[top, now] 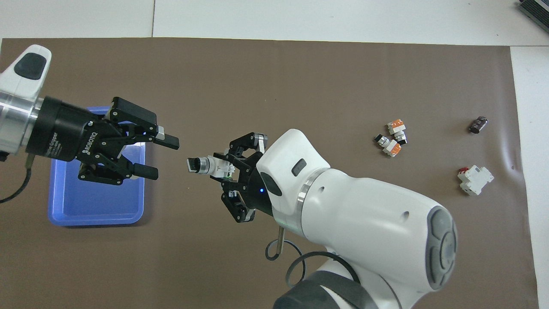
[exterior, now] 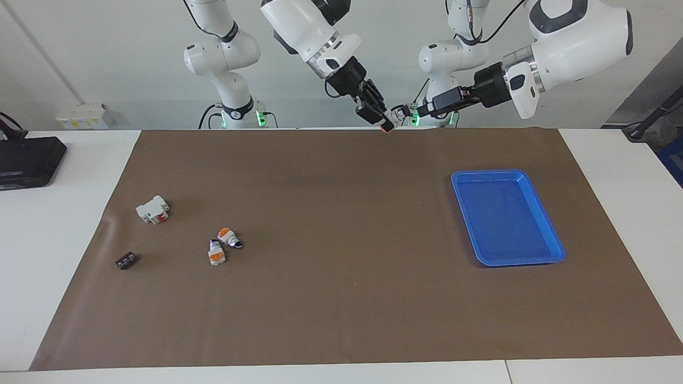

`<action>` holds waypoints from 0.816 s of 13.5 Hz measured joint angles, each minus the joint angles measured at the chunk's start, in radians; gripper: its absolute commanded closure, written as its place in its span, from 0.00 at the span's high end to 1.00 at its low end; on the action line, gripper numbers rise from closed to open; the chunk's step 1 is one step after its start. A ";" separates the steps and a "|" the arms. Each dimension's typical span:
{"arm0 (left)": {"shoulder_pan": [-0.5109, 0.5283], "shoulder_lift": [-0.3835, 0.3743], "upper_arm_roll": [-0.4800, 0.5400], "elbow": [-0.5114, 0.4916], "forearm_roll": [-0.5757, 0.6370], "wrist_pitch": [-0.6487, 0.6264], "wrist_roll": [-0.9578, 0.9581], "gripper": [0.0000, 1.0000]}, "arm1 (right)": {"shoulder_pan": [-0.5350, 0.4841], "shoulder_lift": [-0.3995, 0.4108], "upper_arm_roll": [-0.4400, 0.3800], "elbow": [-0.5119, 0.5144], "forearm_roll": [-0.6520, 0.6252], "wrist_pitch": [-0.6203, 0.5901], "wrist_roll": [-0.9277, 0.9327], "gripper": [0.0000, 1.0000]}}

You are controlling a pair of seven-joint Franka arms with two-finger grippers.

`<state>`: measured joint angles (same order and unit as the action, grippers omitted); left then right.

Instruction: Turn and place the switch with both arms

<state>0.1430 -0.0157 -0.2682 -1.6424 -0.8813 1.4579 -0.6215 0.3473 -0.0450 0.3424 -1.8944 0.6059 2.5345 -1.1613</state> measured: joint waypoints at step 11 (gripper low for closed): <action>-0.047 0.000 -0.001 -0.002 -0.015 -0.001 0.128 0.37 | 0.000 0.000 0.000 0.000 -0.003 0.000 0.002 0.00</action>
<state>0.0958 -0.0156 -0.2696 -1.6444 -0.8960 1.4573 -0.4937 0.3474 -0.0450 0.3424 -1.8944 0.6030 2.5345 -1.1588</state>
